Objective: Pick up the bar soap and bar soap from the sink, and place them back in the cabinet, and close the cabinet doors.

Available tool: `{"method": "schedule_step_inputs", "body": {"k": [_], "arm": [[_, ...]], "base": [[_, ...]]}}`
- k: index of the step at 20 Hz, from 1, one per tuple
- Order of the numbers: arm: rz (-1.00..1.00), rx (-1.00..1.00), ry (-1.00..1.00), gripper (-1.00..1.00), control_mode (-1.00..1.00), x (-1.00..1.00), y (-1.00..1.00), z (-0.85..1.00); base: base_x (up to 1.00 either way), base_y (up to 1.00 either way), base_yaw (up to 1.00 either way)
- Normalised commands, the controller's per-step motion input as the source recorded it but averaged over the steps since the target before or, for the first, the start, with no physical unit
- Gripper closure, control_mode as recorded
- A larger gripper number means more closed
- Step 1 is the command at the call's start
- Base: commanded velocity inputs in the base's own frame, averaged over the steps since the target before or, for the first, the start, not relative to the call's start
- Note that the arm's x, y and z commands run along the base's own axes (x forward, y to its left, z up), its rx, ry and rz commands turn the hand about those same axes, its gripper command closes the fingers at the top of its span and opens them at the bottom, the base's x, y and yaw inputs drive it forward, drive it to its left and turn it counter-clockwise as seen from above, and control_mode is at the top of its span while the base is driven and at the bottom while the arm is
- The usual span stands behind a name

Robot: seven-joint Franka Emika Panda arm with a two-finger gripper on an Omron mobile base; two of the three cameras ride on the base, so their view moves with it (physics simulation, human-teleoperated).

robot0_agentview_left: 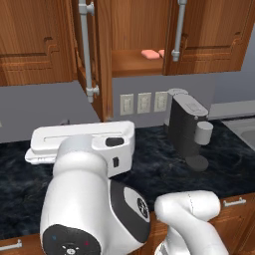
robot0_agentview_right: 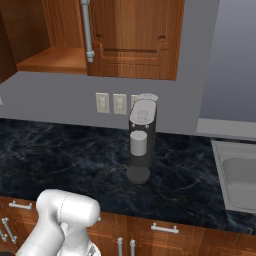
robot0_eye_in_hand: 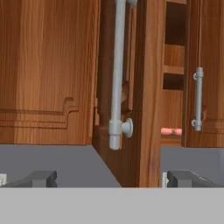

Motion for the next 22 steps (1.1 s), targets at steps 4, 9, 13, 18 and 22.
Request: {"method": "schedule_step_inputs", "body": {"k": [4,9,13,18,22], "arm": [[-0.09,0.0,0.0,-1.0,-1.0,0.24,0.07,-0.03],[-0.09,0.0,0.0,-1.0,-1.0,0.24,0.09,-0.06],[-0.08,0.0,0.0,-1.0,-1.0,0.23,0.05,-0.09],[-0.08,0.0,0.0,-1.0,-1.0,0.25,0.03,-0.07],[-0.08,0.0,0.0,-1.0,-1.0,0.26,0.0,-0.04]], "base": [[0.0,0.0,0.0],[0.0,0.0,0.0],[0.0,0.0,0.0],[0.0,0.0,0.0],[0.0,0.0,0.0]]}}
